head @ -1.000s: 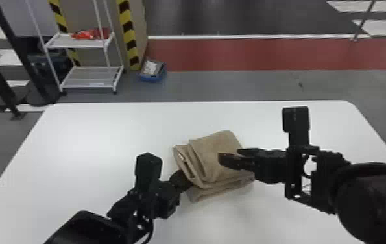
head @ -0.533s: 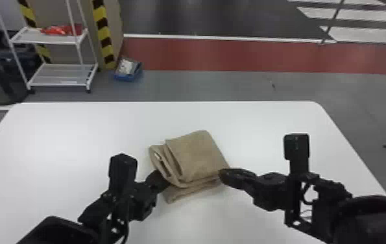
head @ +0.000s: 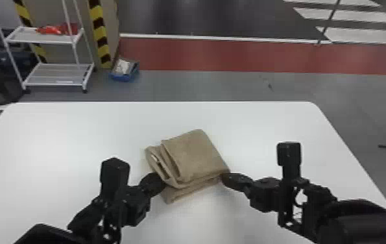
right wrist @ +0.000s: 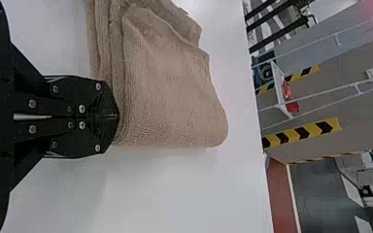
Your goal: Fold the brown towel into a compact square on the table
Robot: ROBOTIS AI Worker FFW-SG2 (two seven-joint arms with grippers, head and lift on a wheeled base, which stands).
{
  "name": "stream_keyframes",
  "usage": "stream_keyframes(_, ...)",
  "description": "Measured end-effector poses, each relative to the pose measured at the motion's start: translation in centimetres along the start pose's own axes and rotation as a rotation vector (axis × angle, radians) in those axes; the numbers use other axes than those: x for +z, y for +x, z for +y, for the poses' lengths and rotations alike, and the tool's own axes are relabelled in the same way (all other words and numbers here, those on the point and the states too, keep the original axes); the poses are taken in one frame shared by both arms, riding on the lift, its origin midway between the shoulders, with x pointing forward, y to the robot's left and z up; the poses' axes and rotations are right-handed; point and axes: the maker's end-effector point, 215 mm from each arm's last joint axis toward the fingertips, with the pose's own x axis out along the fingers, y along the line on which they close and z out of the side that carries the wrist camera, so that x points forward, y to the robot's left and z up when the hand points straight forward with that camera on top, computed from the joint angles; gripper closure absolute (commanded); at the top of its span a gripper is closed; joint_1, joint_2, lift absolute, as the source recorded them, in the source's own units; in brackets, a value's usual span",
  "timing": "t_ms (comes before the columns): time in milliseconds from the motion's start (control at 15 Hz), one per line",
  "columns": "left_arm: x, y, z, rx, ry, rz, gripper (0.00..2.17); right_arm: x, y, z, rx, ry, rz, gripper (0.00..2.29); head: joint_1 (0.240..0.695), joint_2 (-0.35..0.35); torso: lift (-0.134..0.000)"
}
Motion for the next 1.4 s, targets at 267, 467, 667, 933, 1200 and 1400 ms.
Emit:
stream_keyframes(267, 0.9, -1.6, 0.2, -0.014, 0.006, -0.024, 1.98, 1.4, 1.6, -3.1, -0.07, -0.005, -0.039, 1.99, 0.695, -0.099, -0.114)
stream_keyframes(467, 2.6, -2.6, 0.6, -0.039, 0.014, -0.055, 1.98, 2.4, 2.3, -5.4, -0.12, -0.003, -0.077, 1.99, 0.695, -0.111, -0.114)
stream_keyframes(667, 3.2, -3.1, 1.7, -0.038, 0.014, -0.065, 1.98, 3.9, 3.0, -6.6, -0.143, -0.005, -0.116, 1.99, 0.695, -0.103, -0.114)
stream_keyframes(933, 4.0, -2.6, 3.5, -0.019, 0.031, -0.116, 1.98, 8.6, 5.6, -6.5, -0.135, -0.031, -0.164, 1.99, 0.695, -0.074, -0.114)
stream_keyframes(1200, 5.8, -0.4, 5.3, -0.004, 0.047, -0.21, 1.98, 10.0, 4.0, -6.2, -0.128, -0.012, -0.218, 1.98, 0.695, -0.067, -0.114)
stream_keyframes(1400, 6.5, 1.4, 6.6, -0.013, 0.065, -0.227, 1.98, 10.0, -2.1, -8.4, -0.138, 0.017, -0.295, 1.98, 0.695, -0.104, -0.114)
